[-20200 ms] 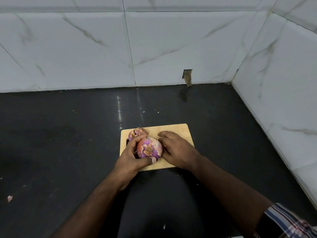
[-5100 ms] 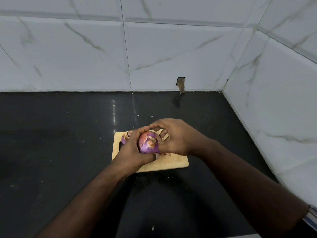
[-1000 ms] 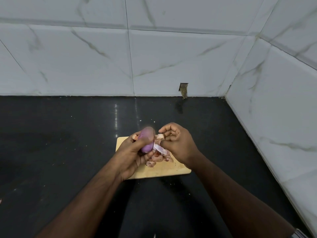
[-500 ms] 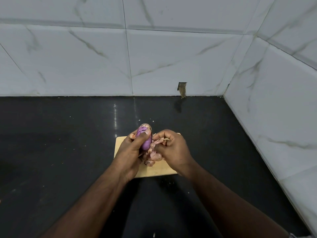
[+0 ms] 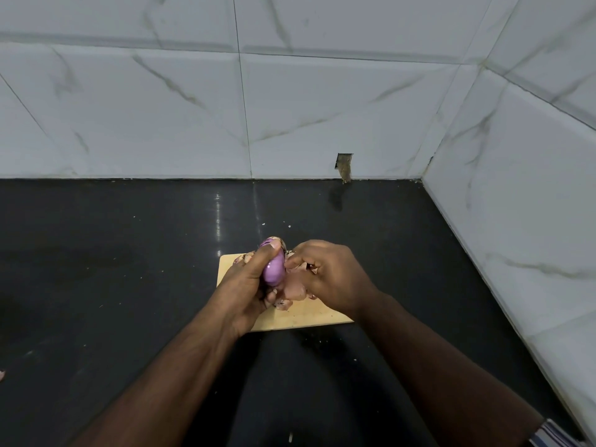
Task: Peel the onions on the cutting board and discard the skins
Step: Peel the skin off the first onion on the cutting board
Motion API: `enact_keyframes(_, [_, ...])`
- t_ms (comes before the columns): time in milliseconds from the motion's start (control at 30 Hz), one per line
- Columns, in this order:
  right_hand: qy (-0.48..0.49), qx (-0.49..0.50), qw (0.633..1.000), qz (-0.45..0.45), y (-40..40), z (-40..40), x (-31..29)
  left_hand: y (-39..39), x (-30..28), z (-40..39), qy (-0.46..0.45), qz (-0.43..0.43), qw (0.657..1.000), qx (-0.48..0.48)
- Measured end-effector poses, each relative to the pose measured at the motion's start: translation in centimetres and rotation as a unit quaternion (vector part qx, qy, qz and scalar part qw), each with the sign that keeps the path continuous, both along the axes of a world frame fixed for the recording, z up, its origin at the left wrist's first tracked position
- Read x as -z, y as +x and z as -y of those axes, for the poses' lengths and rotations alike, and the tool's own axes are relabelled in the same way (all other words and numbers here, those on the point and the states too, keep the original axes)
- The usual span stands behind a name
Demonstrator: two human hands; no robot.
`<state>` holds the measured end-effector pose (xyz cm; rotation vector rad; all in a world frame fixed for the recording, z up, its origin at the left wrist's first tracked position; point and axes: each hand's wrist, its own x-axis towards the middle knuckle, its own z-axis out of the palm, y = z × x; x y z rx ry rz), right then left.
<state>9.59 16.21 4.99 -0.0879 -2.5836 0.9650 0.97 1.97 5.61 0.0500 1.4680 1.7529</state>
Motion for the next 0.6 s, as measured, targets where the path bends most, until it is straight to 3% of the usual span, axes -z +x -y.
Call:
enact_keyframes(267, [0.225,-0.060,0.970,-0.069,0.4,-0.3,-0.1,-1.3,-0.3,0.5,-0.025,0.088,0.994,-0.059])
enact_keyframes(367, [0.102,0.022,0.994,0.014,0.9,-1.3,0.5,-2.9,-0.6,1.5,-0.013,0.061,0.995,-0.082])
enact_keyframes(433, [0.028,0.087,0.992,0.086,0.5,-2.3,1.3,-3.2,-0.6,1.8,-0.006,0.041,0.997,-0.070])
enact_keyframes(600, [0.112,0.065,0.977,0.168,-0.9,-2.6,2.6,-2.5,-0.2,1.7,0.000,0.003,0.999,-0.040])
